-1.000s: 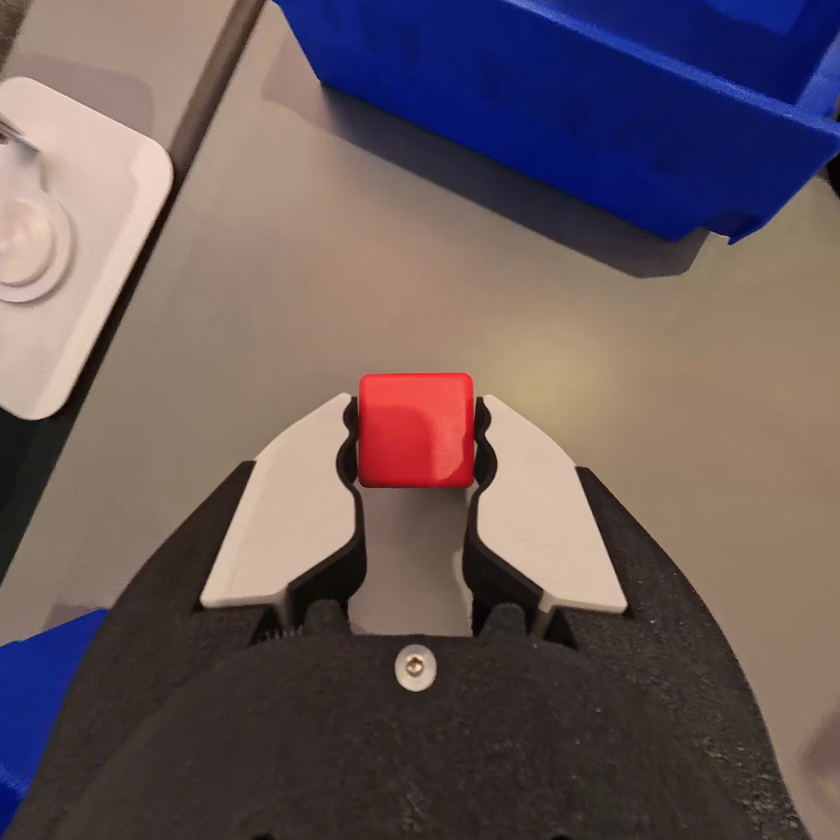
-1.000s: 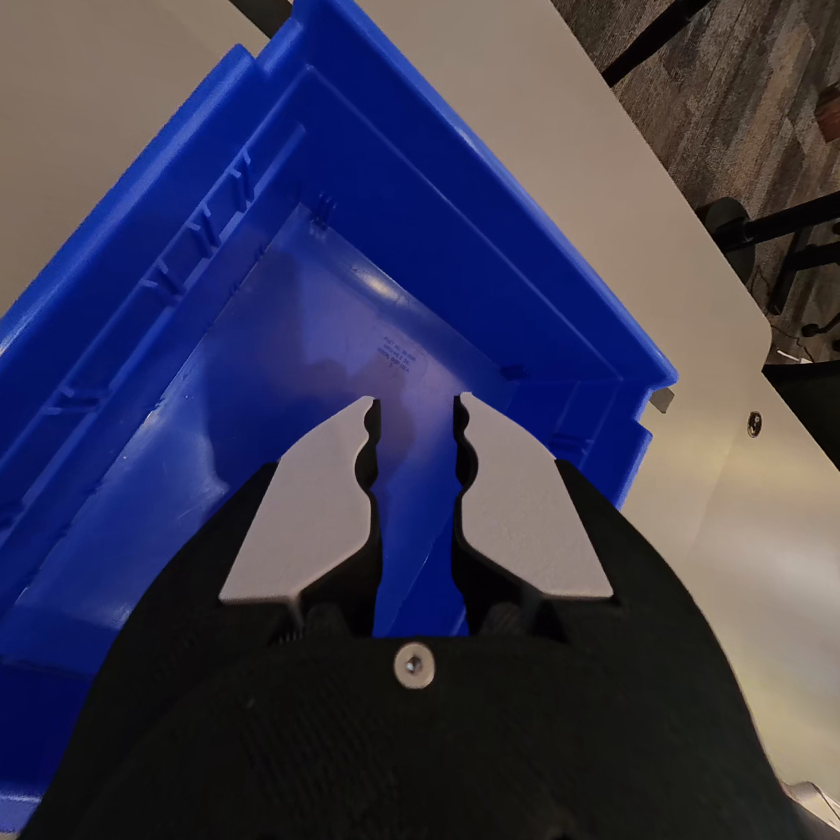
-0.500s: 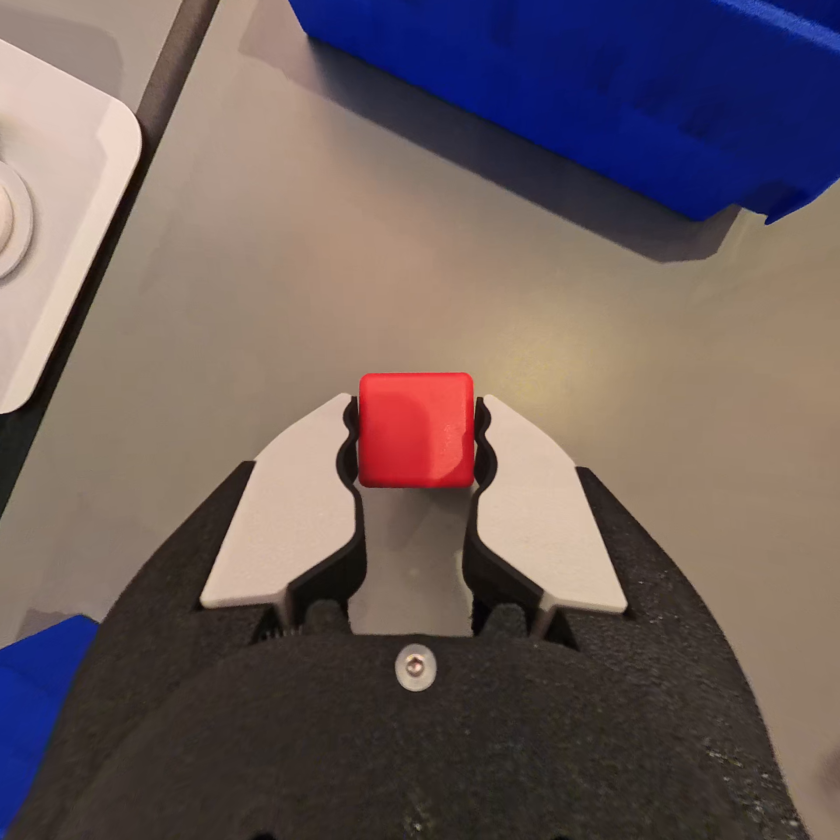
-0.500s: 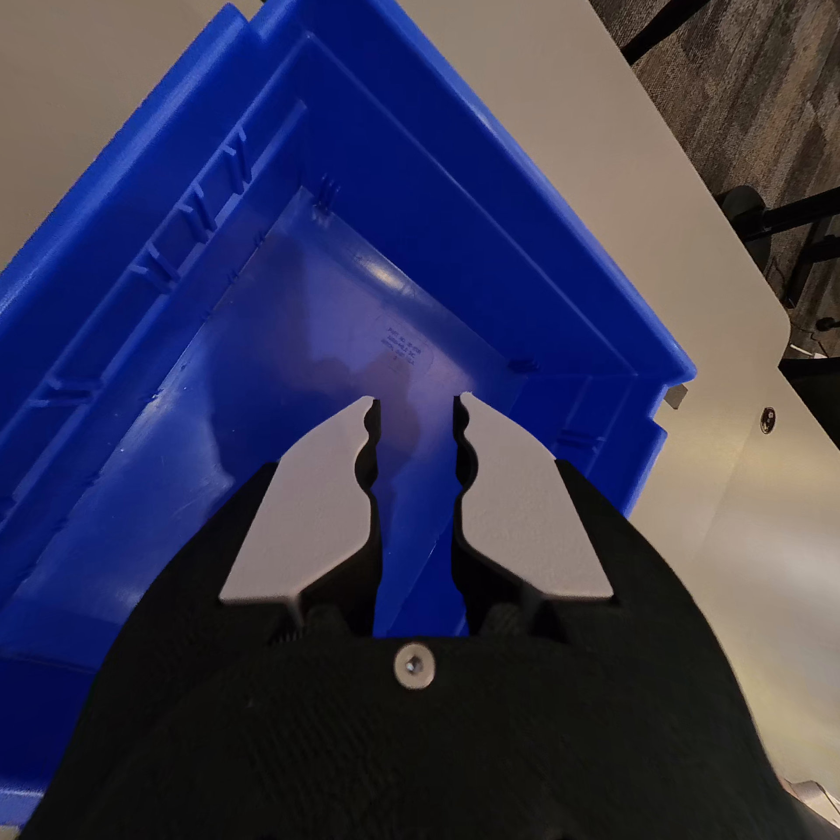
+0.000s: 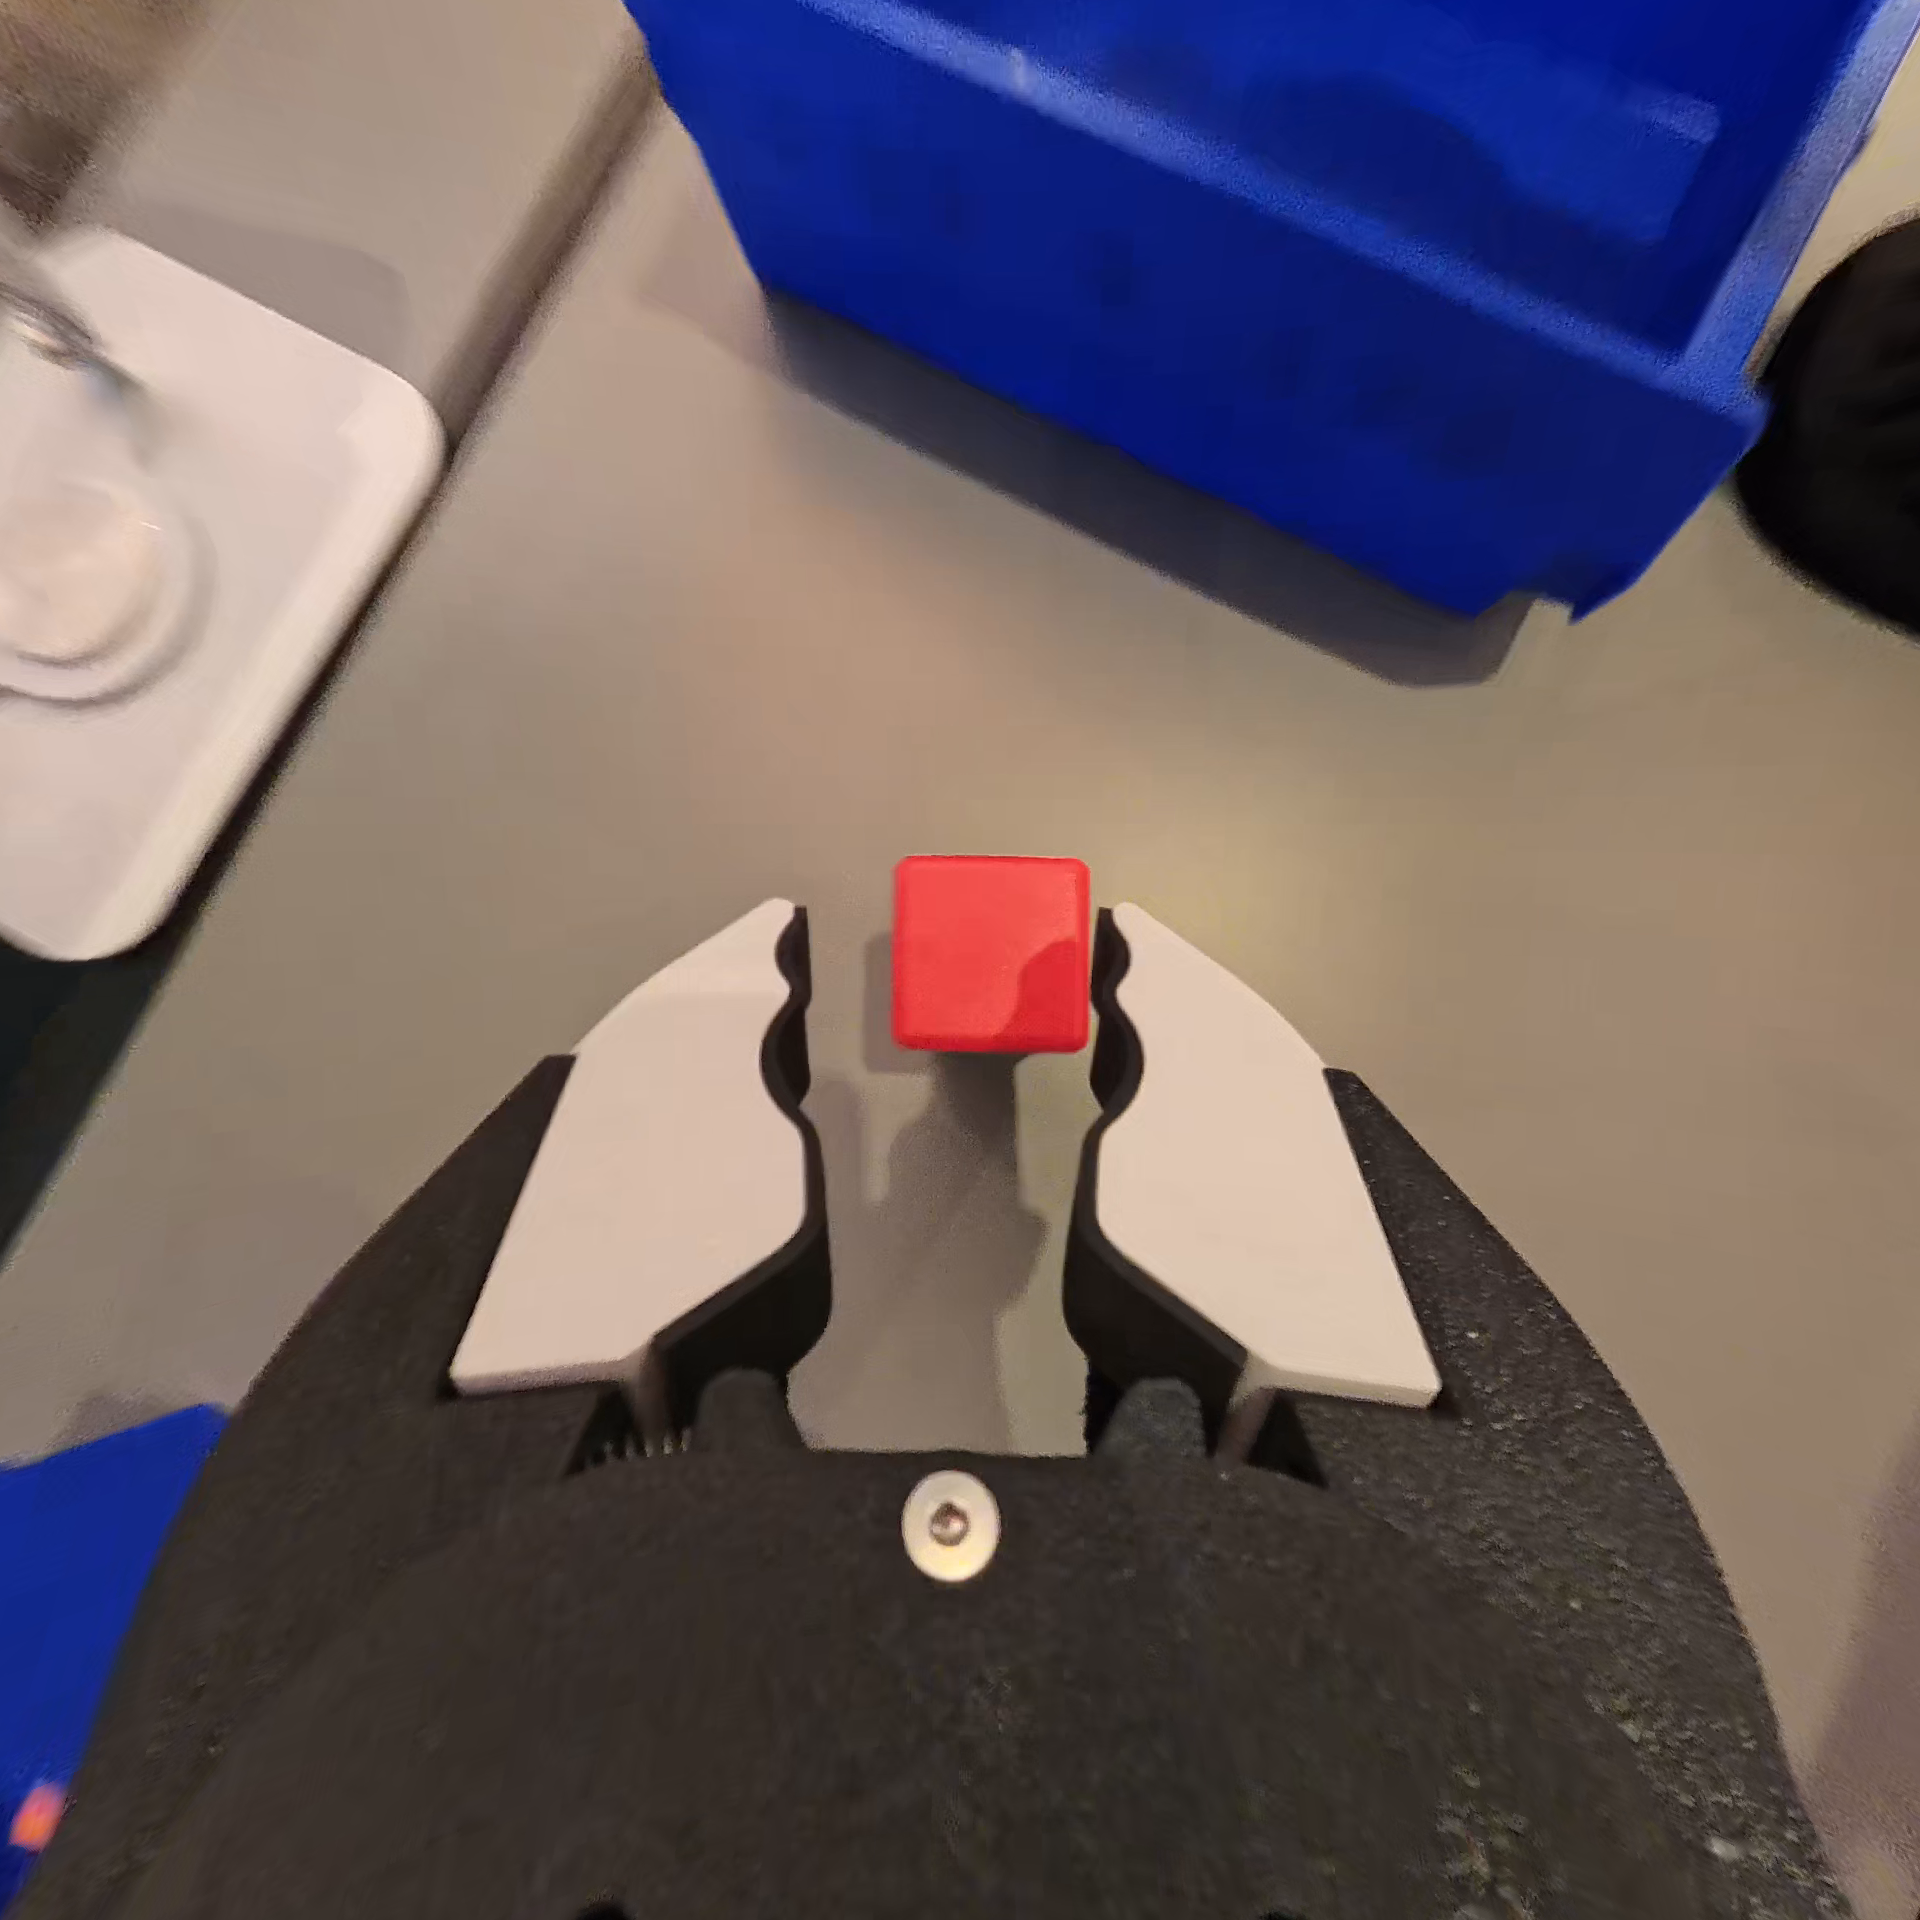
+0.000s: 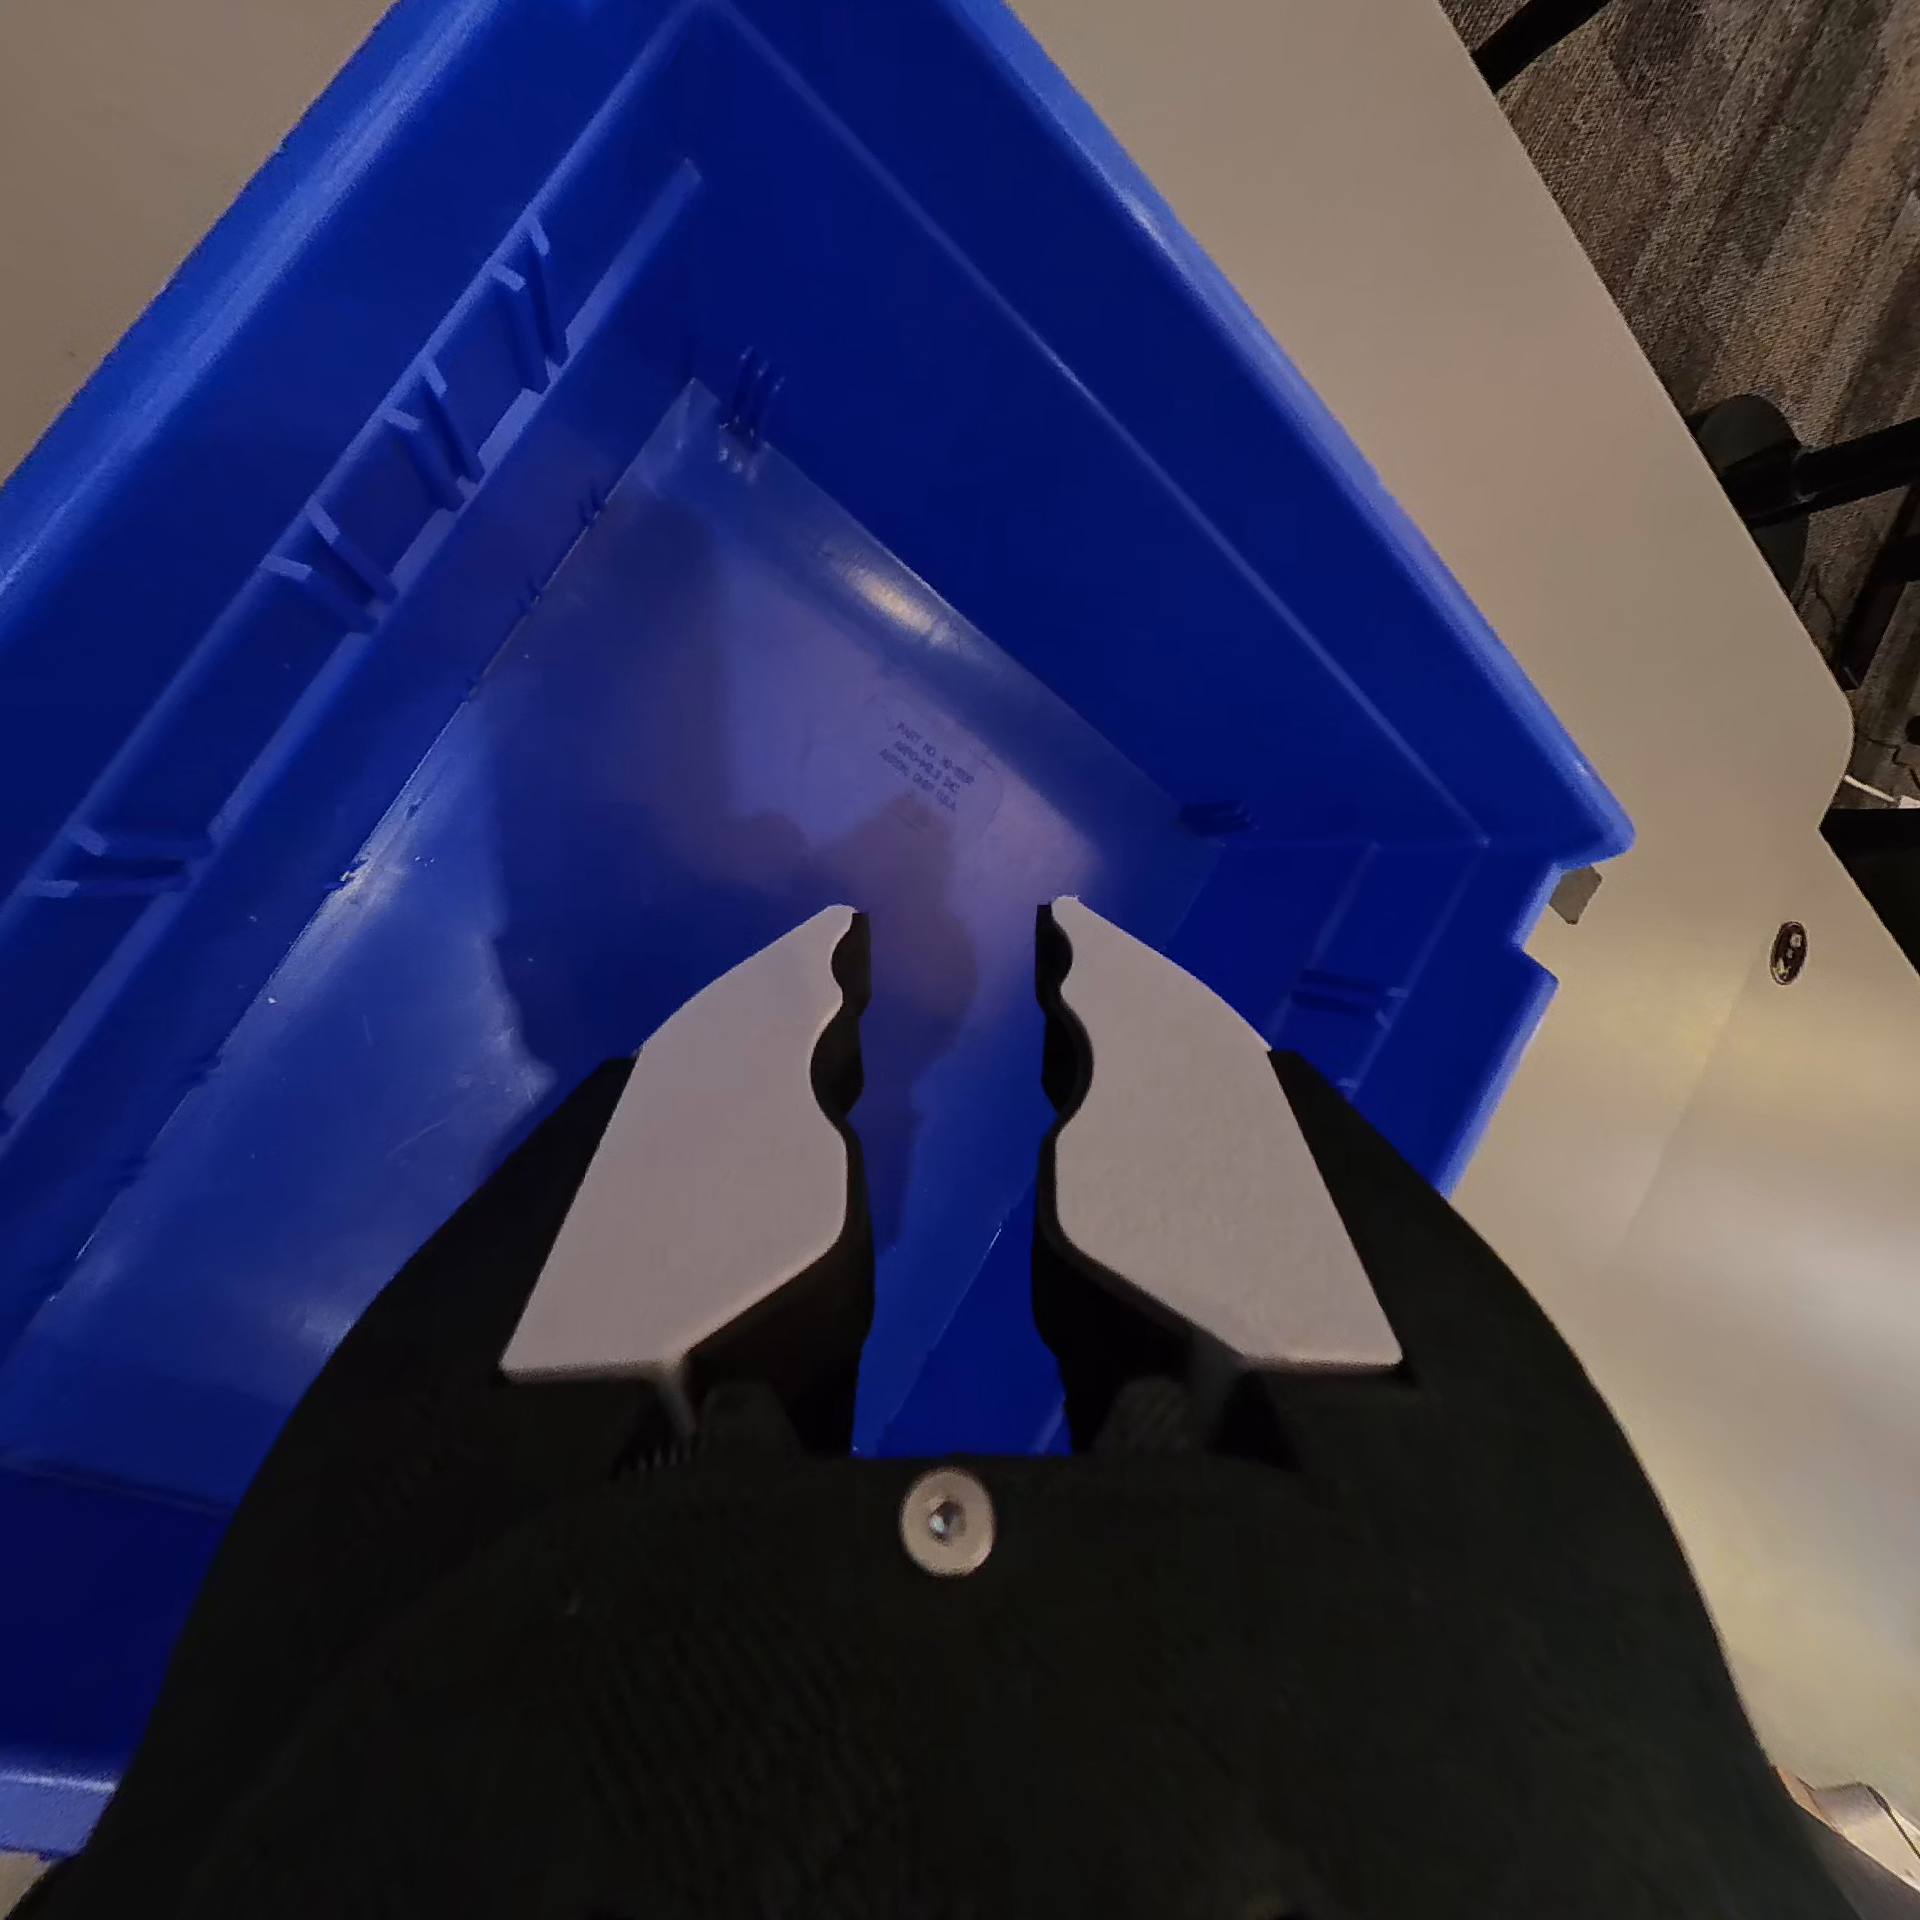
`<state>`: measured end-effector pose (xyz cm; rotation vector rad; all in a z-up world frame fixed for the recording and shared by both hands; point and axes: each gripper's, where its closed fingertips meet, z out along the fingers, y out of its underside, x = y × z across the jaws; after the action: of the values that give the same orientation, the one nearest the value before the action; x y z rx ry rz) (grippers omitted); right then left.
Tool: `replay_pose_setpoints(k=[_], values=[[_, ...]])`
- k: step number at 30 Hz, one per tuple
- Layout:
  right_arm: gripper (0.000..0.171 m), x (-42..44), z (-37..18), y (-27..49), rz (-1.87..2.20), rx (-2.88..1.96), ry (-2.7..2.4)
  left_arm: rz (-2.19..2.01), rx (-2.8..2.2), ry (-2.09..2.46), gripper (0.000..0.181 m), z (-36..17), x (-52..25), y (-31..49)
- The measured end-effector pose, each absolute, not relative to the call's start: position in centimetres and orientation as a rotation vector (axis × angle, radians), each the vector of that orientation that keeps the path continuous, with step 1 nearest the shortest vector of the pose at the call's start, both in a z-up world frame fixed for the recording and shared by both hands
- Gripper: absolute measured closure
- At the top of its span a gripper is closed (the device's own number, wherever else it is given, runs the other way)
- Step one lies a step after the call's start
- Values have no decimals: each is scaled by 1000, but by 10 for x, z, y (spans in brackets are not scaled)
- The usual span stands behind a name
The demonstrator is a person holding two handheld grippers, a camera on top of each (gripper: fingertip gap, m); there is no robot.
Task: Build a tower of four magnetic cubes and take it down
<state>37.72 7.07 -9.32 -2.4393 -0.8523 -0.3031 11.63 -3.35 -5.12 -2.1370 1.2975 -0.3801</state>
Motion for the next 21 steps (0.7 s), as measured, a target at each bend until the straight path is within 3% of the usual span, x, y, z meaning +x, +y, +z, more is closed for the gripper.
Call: replay_pose_setpoints(k=[5, 8, 12, 17, 21], values=[[138, 378, -94, 71, -295, -2442, -846, -324, -1899, 919, 124, 63, 40, -16], [138, 378, -96, 71, -298, -2448, -849, -200, -1866, 664, 122, 87, -37, 0], [138, 376, -99, 70, -304, -2455, -860, -126, -2024, 351, 125, 53, -122, 29], [137, 377, -106, 69, -317, -2479, -870, -267, -2323, 183, 145, -14, -144, 46], [136, 379, -113, 66, -320, -2510, -880, -99, -2457, 101, 123, -56, -167, 58]])
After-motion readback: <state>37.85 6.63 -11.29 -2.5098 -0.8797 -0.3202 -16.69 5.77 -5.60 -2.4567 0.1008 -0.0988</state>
